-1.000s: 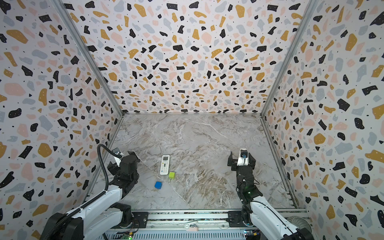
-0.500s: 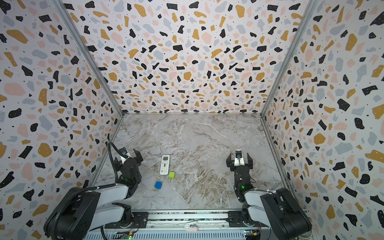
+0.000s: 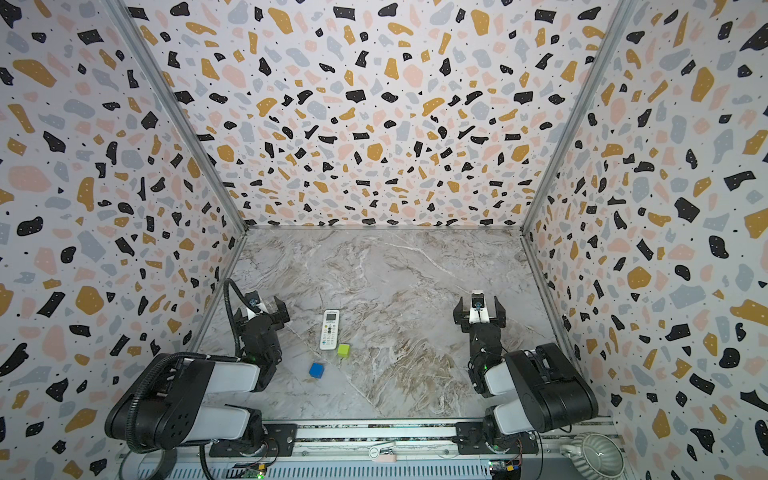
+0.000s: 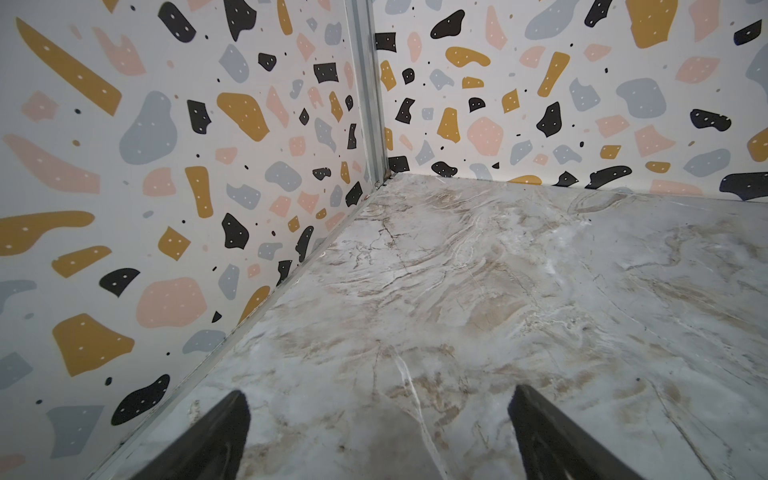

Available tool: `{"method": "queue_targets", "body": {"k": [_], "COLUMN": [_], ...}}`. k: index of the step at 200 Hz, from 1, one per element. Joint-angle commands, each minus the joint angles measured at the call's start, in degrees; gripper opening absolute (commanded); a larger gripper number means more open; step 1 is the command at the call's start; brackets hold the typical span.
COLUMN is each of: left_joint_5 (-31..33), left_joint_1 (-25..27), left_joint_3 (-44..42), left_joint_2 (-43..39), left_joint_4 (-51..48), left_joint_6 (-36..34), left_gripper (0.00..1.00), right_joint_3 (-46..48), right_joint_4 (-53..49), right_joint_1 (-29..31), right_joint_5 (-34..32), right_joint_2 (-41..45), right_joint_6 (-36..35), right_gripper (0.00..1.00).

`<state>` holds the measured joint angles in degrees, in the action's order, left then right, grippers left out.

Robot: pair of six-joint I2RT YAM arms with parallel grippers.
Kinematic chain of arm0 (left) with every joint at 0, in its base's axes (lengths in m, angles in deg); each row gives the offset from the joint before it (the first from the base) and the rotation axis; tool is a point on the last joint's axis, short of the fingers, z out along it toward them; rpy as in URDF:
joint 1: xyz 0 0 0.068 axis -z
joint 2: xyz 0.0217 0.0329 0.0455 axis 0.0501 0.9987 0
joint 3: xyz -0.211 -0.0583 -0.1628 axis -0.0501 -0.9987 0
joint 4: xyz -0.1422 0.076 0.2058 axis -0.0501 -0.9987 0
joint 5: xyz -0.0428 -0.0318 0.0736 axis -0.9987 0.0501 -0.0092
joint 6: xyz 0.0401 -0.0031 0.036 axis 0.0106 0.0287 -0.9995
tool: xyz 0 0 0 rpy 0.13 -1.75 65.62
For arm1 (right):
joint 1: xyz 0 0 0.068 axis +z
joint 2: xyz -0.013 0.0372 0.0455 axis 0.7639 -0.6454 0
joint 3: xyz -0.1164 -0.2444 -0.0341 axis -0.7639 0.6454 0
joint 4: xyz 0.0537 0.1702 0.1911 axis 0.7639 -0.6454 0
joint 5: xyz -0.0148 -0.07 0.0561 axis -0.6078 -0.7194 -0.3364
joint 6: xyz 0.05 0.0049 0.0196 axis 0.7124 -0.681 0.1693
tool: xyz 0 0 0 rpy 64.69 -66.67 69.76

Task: Load the batteries into the remote control

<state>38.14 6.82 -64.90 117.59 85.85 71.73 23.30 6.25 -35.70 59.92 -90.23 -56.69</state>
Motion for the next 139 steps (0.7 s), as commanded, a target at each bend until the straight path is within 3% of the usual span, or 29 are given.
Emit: {"method": "queue_targets", "body": {"k": [1, 31, 44, 60, 139], "left_joint_5": [-1.4, -1.27, -1.31, -1.13, -1.09], "left_joint_1": [-0.47, -0.47, -0.47, -0.47, -0.47], "left_joint_3": [0.28, 0.28, 0.11, -0.16, -0.16], "left_joint_2": [0.3, 0.53, 0.28, 0.29, 0.23], "left_joint_4": [4.92, 5.03, 4.93, 5.52, 5.5], "left_joint_6": [0.62, 0.73, 0.8, 0.8, 0.89], "left_gripper": [0.99, 0.99, 0.99, 1.0, 0.99], "right_joint_3": [-1.33, -8.44, -7.73, -6.87, -6.94], "right_joint_4": [0.14, -12.84, -10.77, -8.08, -8.48], "right_joint_1": [-1.22, -6.98, -10.58, -9.2, -8.26], "right_joint_5": [3.11, 8.23, 12.88, 9.69, 8.48], "right_joint_2": [1.5, -0.66, -1.75, -2.86, -2.67], "right_joint_6": [2.31, 7.77, 10.02, 9.53, 9.02], "right_gripper": [0.99, 0.99, 0.99, 0.99, 0.99]}}
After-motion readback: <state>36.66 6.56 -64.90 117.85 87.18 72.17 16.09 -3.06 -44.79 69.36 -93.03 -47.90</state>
